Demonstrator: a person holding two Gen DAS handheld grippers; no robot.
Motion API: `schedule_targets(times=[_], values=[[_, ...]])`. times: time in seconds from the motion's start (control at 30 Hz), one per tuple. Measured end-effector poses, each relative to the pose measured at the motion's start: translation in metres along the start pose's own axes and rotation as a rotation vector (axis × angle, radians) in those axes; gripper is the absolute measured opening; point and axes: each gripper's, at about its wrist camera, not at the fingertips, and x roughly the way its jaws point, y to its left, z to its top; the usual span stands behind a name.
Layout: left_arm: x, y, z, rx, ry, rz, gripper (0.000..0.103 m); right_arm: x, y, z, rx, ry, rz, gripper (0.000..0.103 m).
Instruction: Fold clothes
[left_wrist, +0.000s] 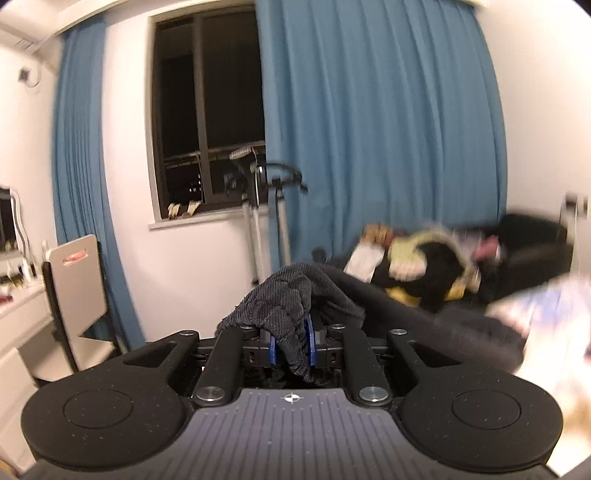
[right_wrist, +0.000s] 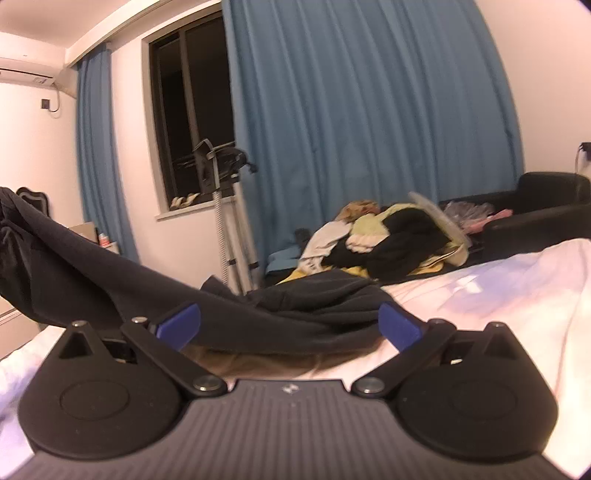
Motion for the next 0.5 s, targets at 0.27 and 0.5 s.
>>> schedule_targets(times=[0.27,0.5], values=[[0.015,0.010,-0.130,-0.135,0.261,-0.007,0.030,0.015,0.015,-0.005,0.004,0.051,0.038,0.103],[-0.046,0.015,-0.139,-0.266,0.201,0.093,0.089,0.006,0.016,-0.005,0.031,0.060,0.074,0.103]])
